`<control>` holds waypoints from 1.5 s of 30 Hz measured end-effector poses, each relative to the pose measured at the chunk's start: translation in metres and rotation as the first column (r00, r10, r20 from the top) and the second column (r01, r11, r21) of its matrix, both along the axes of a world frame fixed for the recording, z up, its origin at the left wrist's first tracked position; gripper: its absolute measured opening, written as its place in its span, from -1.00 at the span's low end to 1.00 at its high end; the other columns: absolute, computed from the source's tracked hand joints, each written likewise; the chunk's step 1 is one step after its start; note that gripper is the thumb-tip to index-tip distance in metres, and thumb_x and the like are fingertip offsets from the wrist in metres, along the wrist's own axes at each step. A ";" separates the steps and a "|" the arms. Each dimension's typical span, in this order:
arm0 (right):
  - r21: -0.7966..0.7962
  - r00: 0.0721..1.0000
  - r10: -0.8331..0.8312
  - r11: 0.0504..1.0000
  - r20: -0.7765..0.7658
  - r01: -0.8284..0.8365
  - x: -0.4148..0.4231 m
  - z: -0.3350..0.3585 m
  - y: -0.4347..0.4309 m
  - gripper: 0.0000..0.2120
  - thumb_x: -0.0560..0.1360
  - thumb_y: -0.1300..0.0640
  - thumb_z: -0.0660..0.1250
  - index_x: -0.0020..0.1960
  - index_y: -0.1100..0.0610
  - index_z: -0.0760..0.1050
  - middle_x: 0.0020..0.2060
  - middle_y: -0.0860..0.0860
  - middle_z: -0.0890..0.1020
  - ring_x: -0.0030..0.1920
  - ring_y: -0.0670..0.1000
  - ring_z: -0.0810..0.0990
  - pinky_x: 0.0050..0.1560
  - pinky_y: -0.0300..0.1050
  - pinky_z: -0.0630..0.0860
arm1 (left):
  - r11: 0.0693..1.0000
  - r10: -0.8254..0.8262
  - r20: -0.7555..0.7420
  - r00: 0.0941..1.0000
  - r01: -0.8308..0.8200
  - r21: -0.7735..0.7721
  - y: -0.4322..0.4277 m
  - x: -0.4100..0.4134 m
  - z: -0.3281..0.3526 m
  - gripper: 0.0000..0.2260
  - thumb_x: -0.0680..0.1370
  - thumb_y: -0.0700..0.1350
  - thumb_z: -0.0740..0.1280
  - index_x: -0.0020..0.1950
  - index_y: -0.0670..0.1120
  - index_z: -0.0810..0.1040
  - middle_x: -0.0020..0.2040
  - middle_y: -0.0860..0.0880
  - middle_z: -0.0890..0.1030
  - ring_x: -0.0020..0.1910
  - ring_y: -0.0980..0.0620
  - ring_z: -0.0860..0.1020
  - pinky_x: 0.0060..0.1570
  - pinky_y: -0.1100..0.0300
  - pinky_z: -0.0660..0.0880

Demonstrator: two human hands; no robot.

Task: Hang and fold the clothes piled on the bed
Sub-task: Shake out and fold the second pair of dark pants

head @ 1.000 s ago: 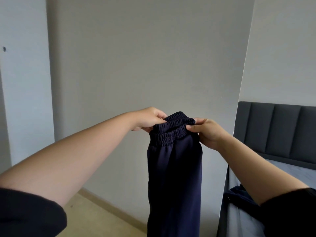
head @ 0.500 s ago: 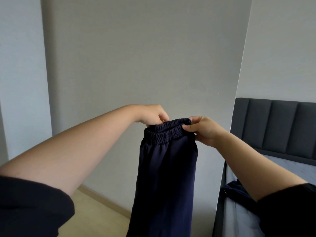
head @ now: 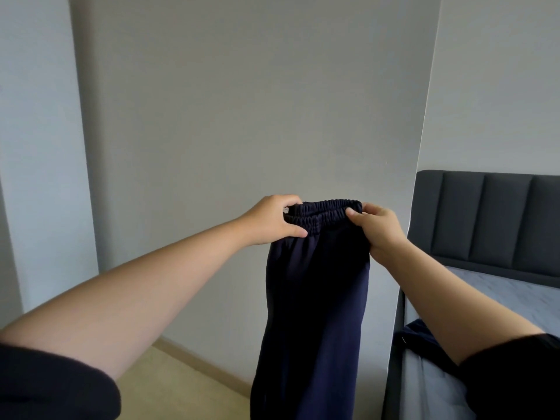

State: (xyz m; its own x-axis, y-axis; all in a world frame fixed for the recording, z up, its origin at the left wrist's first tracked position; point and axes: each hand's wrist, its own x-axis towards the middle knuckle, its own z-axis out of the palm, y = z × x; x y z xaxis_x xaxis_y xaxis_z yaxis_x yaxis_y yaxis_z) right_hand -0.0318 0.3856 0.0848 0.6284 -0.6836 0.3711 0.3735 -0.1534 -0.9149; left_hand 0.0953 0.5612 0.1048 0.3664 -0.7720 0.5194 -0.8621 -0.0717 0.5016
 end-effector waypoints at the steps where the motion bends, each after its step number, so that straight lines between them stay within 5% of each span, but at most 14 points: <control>1: -0.007 1.000 -0.016 1.000 0.009 0.017 0.000 -0.001 0.000 -0.87 0.51 0.29 0.35 -0.22 0.18 0.57 -0.36 0.03 0.66 -0.35 -0.02 0.64 -0.32 -0.18 0.59 | 1.000 0.001 0.000 1.000 -0.001 -0.005 -0.001 -0.001 0.001 -0.83 0.40 -0.11 0.50 -0.17 0.05 0.53 -0.20 0.07 0.59 -0.23 0.10 0.54 -0.13 0.21 0.48; 6: 0.014 0.984 -0.179 0.984 0.013 0.179 0.001 -0.002 0.000 -0.86 0.53 0.25 0.32 -0.18 0.17 0.58 -0.24 0.12 0.65 -0.20 0.10 0.63 -0.07 0.01 0.62 | 0.985 -0.051 -0.106 0.993 0.067 0.162 -0.009 -0.006 -0.006 -0.88 0.52 -0.10 0.40 -0.02 -0.13 0.58 -0.15 0.00 0.64 -0.22 0.10 0.62 -0.12 0.25 0.57; 9: 0.033 0.980 -0.197 0.980 0.007 0.197 0.004 -0.003 0.002 -0.85 0.54 0.24 0.32 -0.20 0.15 0.57 -0.27 0.10 0.64 -0.20 0.10 0.63 -0.05 0.04 0.62 | 0.978 -0.028 -0.060 0.998 0.039 0.203 -0.013 -0.008 -0.018 -0.84 0.45 -0.04 0.48 -0.12 -0.05 0.53 -0.25 0.14 0.57 -0.35 0.31 0.50 -0.30 0.44 0.42; 11: 0.013 0.978 -0.207 0.978 0.007 0.207 0.005 -0.004 0.001 -0.83 0.54 0.25 0.31 -0.22 0.15 0.56 -0.29 0.09 0.62 -0.22 0.08 0.61 -0.06 0.04 0.60 | 0.980 -0.008 -0.057 0.998 0.019 0.197 -0.014 -0.008 -0.019 -0.82 0.43 -0.06 0.49 -0.12 -0.08 0.53 -0.25 0.10 0.56 -0.32 0.21 0.48 -0.29 0.36 0.39; 17: -0.354 0.956 -0.283 0.904 -0.077 0.239 0.000 -0.007 -0.008 -0.79 0.55 0.21 0.27 -0.27 0.14 0.44 -0.39 -0.01 0.48 -0.33 -0.04 0.42 -0.30 -0.17 0.40 | 0.958 -0.028 -0.029 0.999 0.035 0.283 -0.006 -0.008 0.008 -0.89 0.51 -0.16 0.40 -0.22 -0.08 0.55 -0.28 0.05 0.55 -0.29 0.15 0.47 -0.21 0.30 0.39; 20: -0.334 0.978 -0.154 0.937 -0.139 0.100 -0.005 -0.004 -0.014 -0.93 0.58 0.22 0.22 -0.04 0.13 0.46 -0.22 0.04 0.52 -0.23 -0.01 0.46 -0.17 -0.13 0.42 | 0.980 -0.051 -0.131 0.990 0.075 0.182 -0.004 -0.008 0.016 -0.92 0.56 -0.21 0.33 -0.07 -0.22 0.56 -0.18 -0.06 0.53 -0.18 0.05 0.47 -0.10 0.17 0.40; 24: -0.247 0.968 0.106 0.955 -0.229 -0.163 -0.018 0.015 -0.018 -0.68 0.56 0.35 0.09 0.15 0.06 0.47 -0.13 0.09 0.58 -0.20 0.01 0.56 -0.21 -0.21 0.50 | 0.997 -0.068 -0.149 0.987 0.063 -0.040 -0.010 -0.012 0.014 -0.89 0.56 -0.19 0.32 -0.17 -0.09 0.48 -0.25 0.02 0.49 -0.25 0.11 0.44 -0.23 0.32 0.36; 27: -0.417 0.916 -0.002 0.891 -0.402 -0.181 -0.023 0.029 -0.018 -0.78 0.55 0.08 0.14 -0.09 0.12 0.54 -0.20 0.05 0.55 -0.15 0.05 0.50 -0.13 -0.10 0.42 | 0.974 -0.085 -0.253 0.964 0.027 -0.226 -0.019 -0.014 0.013 -0.88 0.53 -0.20 0.36 -0.13 -0.03 0.47 -0.20 0.01 0.56 -0.22 0.09 0.52 -0.11 0.27 0.43; 29: -0.479 0.832 -0.113 0.855 -0.543 -0.196 -0.026 0.042 -0.014 -0.56 0.46 -0.25 0.20 -0.10 0.11 0.60 -0.12 -0.02 0.65 -0.06 0.03 0.59 0.04 -0.05 0.51 | 0.962 -0.102 -0.290 0.952 0.020 -0.273 -0.024 -0.016 0.014 -0.87 0.52 -0.22 0.37 -0.08 -0.02 0.47 -0.15 -0.03 0.59 -0.17 0.03 0.55 0.01 0.16 0.47; 33: -0.648 0.605 -0.374 0.687 -0.703 -0.328 -0.025 0.063 -0.001 -0.42 0.23 -0.44 0.33 -0.10 0.05 0.60 -0.13 -0.04 0.67 -0.07 -0.01 0.63 0.07 -0.07 0.53 | 0.988 -0.134 -0.244 0.961 0.111 -0.107 -0.032 -0.020 0.023 -0.82 0.54 -0.24 0.35 -0.02 0.05 0.48 -0.07 -0.03 0.58 -0.10 0.03 0.53 0.08 0.15 0.45; 36: -0.515 0.581 -0.232 0.764 -0.781 -0.388 -0.021 0.072 0.006 -0.59 0.34 -0.20 0.47 -0.09 0.14 0.60 -0.18 0.03 0.70 -0.15 0.03 0.68 -0.03 -0.07 0.59 | 0.980 -0.196 -0.342 0.919 0.197 -0.032 -0.035 -0.016 0.030 -0.81 0.53 -0.26 0.36 0.02 0.01 0.49 -0.12 -0.01 0.61 -0.14 0.03 0.56 -0.02 0.20 0.47; 40: -0.317 0.651 -0.095 0.920 -0.753 -0.232 -0.002 0.072 0.014 -0.71 0.43 0.01 0.46 -0.03 0.22 0.55 -0.18 0.10 0.68 -0.18 0.08 0.67 -0.17 -0.09 0.60 | 0.988 0.041 -0.353 0.935 -0.090 -0.125 -0.045 0.000 0.024 -0.76 0.47 -0.13 0.44 0.08 0.00 0.46 0.00 0.03 0.61 -0.10 0.09 0.57 -0.14 0.26 0.42; 43: -0.230 0.730 -0.141 0.973 -0.669 -0.023 0.024 0.066 0.015 -0.79 0.51 0.04 0.35 -0.03 0.20 0.49 -0.07 0.12 0.61 0.01 0.14 0.61 0.08 0.01 0.56 | 0.907 0.304 -0.214 0.928 -0.351 -0.234 -0.048 0.006 0.010 -0.84 0.45 -0.13 0.37 -0.01 -0.01 0.46 -0.16 0.09 0.51 -0.20 0.10 0.49 -0.18 0.21 0.39; 45: -0.167 0.795 -0.127 0.985 -0.593 0.034 0.038 0.067 0.012 -0.90 0.55 0.10 0.25 -0.08 0.13 0.44 -0.05 0.09 0.54 0.03 0.09 0.53 0.17 0.00 0.50 | 0.906 0.280 -0.329 0.902 -0.362 -0.219 -0.048 0.009 0.000 -0.94 0.45 -0.14 0.29 -0.23 -0.07 0.48 -0.33 0.03 0.53 -0.37 0.04 0.51 -0.30 0.20 0.41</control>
State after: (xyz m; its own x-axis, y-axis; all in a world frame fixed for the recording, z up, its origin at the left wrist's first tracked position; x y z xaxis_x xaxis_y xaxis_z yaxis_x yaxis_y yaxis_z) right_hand 0.0067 0.3975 0.1517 0.7013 -0.7120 0.0336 -0.2623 -0.3016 -0.9167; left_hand 0.1040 0.5130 0.1051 0.7325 -0.4322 0.5260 -0.6329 -0.1478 0.7600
